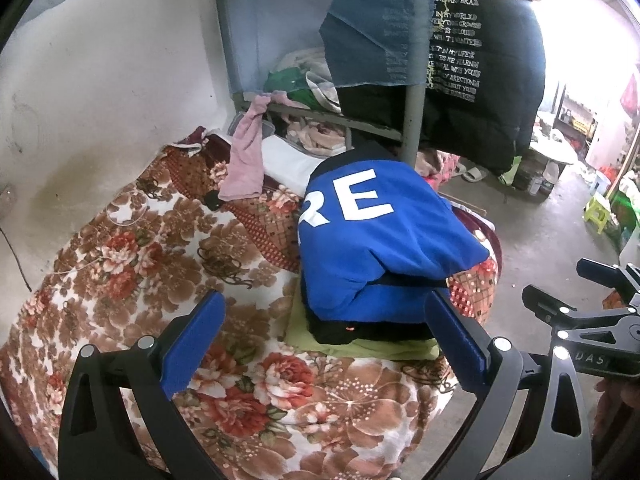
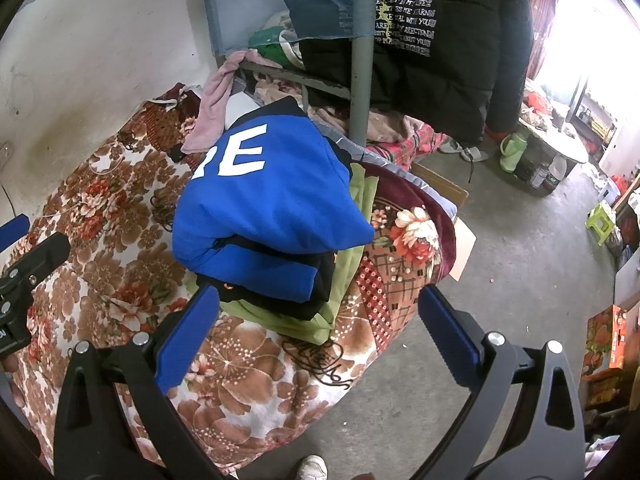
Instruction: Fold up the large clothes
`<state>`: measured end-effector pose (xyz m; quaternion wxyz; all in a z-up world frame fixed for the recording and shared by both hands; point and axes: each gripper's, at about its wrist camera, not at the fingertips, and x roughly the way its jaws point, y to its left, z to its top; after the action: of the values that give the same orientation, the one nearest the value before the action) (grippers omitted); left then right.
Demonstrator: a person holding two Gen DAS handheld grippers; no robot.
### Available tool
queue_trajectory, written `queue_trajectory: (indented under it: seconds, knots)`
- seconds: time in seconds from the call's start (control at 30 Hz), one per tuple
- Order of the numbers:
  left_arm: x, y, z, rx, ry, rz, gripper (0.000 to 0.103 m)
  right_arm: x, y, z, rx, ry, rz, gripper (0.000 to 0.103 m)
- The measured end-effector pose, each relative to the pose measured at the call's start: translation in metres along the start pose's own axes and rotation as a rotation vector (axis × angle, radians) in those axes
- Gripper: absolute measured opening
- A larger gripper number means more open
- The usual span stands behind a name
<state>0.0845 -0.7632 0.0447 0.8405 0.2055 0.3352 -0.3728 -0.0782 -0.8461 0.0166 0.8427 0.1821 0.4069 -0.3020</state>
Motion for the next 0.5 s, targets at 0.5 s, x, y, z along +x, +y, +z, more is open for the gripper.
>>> queue_trajectory:
  seconds: [0.5]
  knots:
    - [0.000,0.003,0.013,0.024,0.001,-0.019,0.098,-0.002,0.012,0.009,0.003,0.003,-0.002,0.098]
